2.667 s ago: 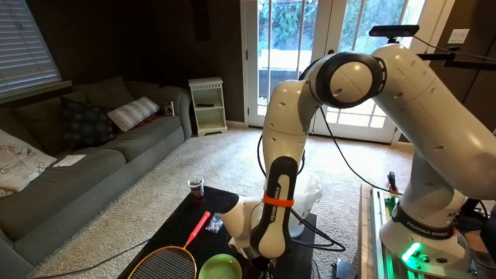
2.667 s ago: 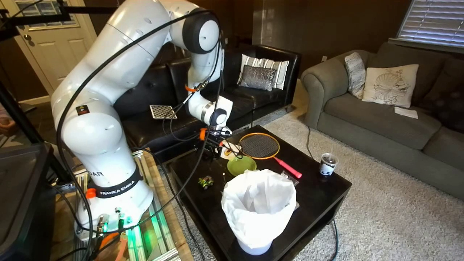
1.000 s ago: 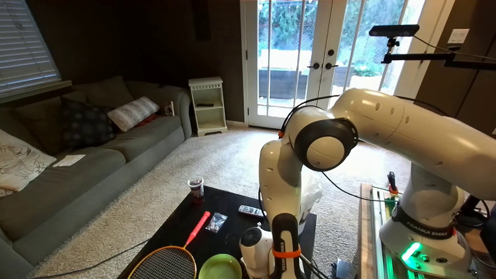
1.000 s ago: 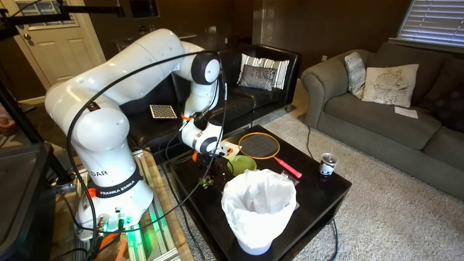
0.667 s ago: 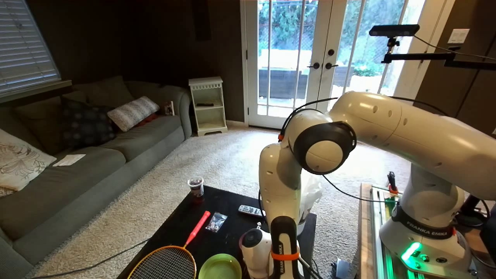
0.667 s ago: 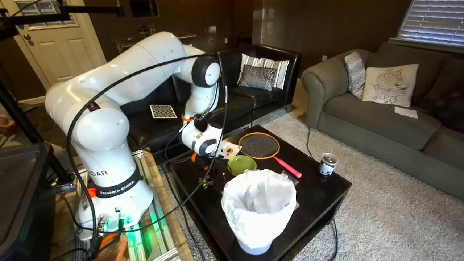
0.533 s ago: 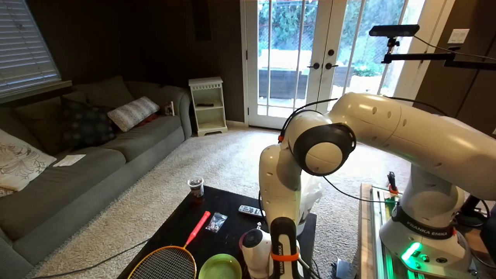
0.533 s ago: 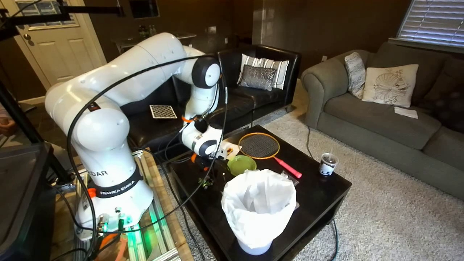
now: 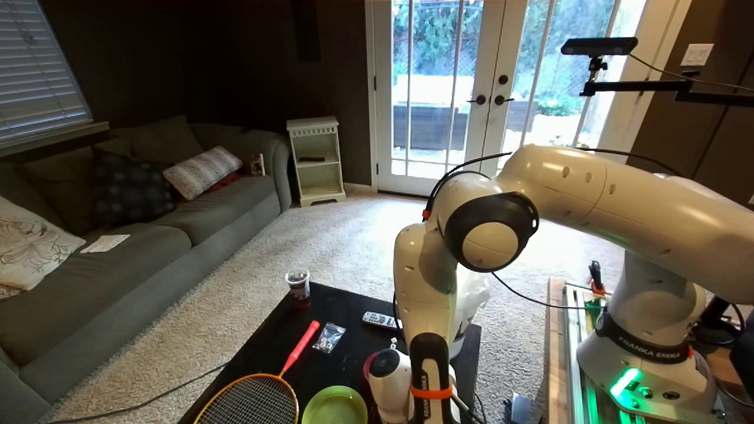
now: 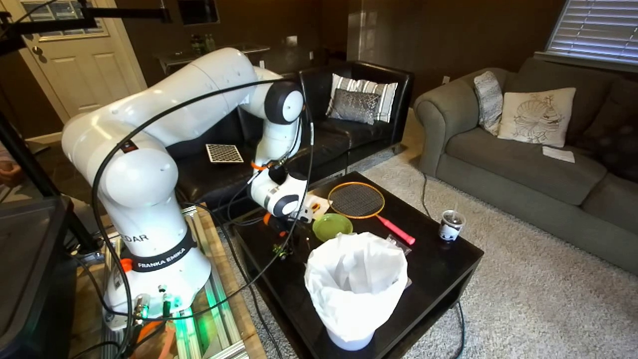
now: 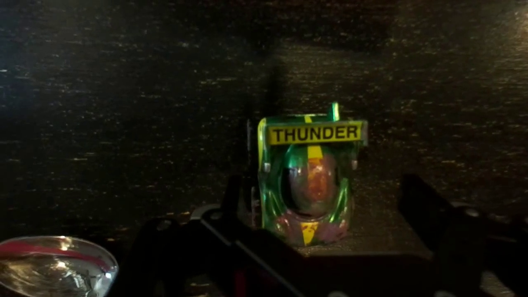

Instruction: Move the toy on the table

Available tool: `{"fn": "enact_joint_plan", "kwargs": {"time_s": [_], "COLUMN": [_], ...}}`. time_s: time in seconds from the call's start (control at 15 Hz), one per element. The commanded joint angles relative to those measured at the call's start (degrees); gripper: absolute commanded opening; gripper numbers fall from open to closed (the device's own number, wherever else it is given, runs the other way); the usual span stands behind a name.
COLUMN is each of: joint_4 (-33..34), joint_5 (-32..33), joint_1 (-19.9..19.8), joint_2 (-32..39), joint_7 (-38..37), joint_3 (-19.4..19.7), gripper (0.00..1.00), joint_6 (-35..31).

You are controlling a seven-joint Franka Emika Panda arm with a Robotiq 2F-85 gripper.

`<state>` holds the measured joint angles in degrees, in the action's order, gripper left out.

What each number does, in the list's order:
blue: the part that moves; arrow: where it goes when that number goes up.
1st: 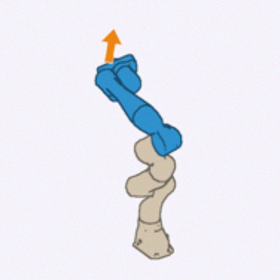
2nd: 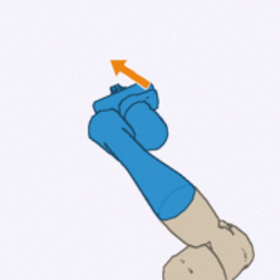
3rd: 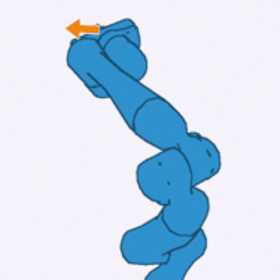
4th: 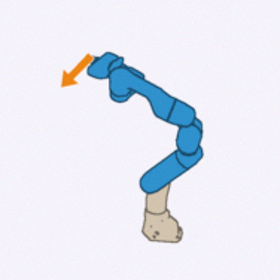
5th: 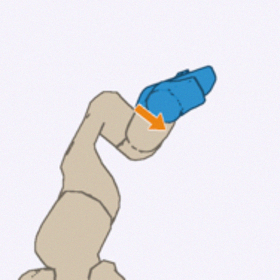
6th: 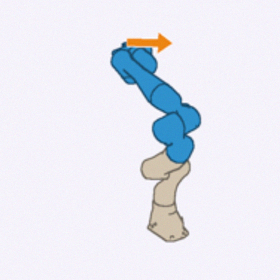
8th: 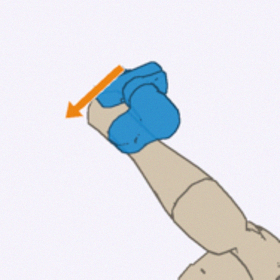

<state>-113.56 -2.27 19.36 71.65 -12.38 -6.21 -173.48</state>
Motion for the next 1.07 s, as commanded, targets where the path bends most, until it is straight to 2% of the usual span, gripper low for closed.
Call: {"fn": "enact_joint_plan", "kwargs": {"time_s": [0.0, 0.27, 0.6, 0.8, 1.0], "joint_4": [1.82, 1.89, 0.67, -1.25, -2.80], "joint_5": [-1.76, -2.05, -4.73, -8.06, -11.83], "joint_1": [0.52, 0.88, -1.06, -4.66, -5.24], "joint_2": [1.61, 1.65, 0.23, -0.89, -1.67], "joint_7": [-0.61, -1.51, -3.84, -5.04, -7.61], "joint_3": [0.47, 1.25, -0.83, -4.89, -7.06], "gripper": [0.66, 0.37, 0.31, 0.31, 0.31], "joint_6": [-0.20, -0.11, -3.12, -8.80, -14.22]}}
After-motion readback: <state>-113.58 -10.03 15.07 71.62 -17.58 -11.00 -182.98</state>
